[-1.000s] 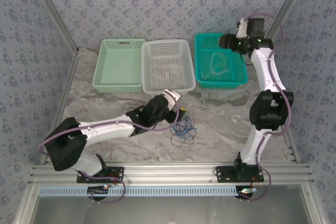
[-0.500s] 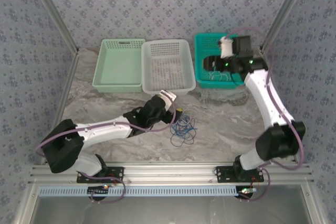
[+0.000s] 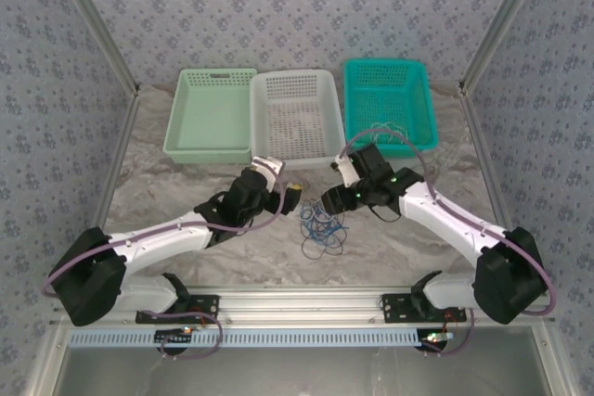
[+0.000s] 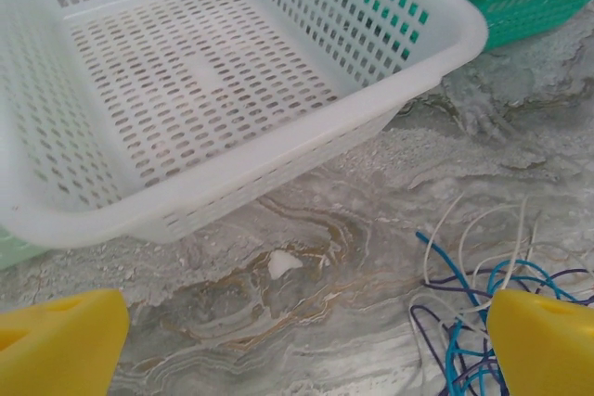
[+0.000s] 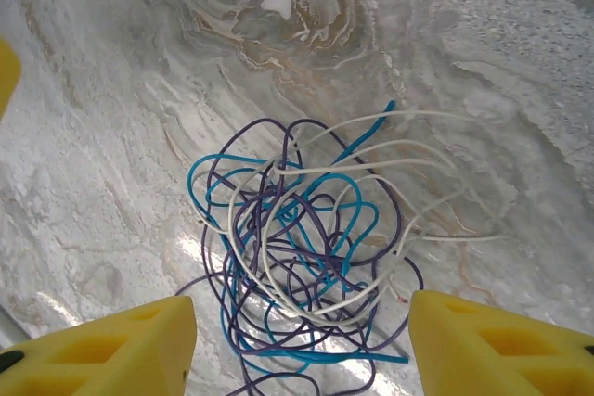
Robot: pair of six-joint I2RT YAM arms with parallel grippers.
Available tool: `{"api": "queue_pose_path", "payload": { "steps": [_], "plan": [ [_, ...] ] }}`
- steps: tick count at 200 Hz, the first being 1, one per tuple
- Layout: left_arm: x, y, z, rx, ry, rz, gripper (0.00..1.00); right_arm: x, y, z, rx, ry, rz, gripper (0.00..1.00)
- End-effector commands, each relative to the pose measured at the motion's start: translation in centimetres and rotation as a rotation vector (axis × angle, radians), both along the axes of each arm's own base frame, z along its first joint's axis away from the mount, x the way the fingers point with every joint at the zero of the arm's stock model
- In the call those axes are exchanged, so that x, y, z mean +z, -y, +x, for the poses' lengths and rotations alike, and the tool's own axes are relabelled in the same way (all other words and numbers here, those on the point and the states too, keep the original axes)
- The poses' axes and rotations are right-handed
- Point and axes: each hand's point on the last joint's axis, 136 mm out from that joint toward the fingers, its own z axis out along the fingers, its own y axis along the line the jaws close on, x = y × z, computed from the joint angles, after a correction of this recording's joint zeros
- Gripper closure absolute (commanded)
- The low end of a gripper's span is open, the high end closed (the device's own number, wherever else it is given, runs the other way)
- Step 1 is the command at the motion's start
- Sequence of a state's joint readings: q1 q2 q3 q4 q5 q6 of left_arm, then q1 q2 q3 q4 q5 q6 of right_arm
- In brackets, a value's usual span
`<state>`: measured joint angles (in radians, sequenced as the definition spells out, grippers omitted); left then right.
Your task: Untangle the cables
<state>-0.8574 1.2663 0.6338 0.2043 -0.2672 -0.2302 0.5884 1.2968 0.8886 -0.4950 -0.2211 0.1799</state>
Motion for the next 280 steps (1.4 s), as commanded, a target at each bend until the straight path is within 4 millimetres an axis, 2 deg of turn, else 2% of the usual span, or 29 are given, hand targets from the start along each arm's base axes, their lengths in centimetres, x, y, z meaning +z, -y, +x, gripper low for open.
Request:
{"api": "queue_pose_path", "payload": {
  "steps": [1,19,46,112,148,196,231,262,280],
  "plan": [
    [0.9,-0.4,0.2,0.028,0.008,-0.036,0.01,-0.6,1.3,2.3,-0.112,0.065,-0.038,0.42],
    [0.6,-0.5,0.0,0.024,-0.004,-0.036,0.01,-1.1,1.1,2.9,-0.101,0.086,-0.043,0.44],
    [0.4,-0.6,-0.2,0.024,-0.005,-0.037,0.01,-2.2,1.7,3.4,-0.061,0.108,-0.153,0.44],
    [0.5,-0.5,-0.2,0.014,0.0,-0.035,0.01,-3.3,2.0,4.2,0.03,0.172,-0.288,0.39],
    [0.4,-0.3,-0.2,0.009,-0.004,-0.043,0.01,-4.6,1.2,5.0,0.065,0.181,-0.326,0.34],
    [0.5,-0.2,-0.2,0.006,-0.003,-0.05,0.01,-5.5,-0.1,6.6,0.057,0.194,-0.307,0.35],
    [0.4,-0.2,-0.3,0.004,-0.006,-0.052,0.01,-5.8,-0.4,7.5,0.039,0.226,-0.293,0.53],
    [0.3,-0.1,-0.2,0.003,-0.008,-0.052,0.01,-5.4,-0.5,7.6,0.029,0.25,-0.261,0.76],
    [0.3,-0.1,-0.2,0.003,-0.008,-0.051,0.01,-5.3,-0.5,7.4,0.035,0.247,-0.241,0.93]
  ]
}}
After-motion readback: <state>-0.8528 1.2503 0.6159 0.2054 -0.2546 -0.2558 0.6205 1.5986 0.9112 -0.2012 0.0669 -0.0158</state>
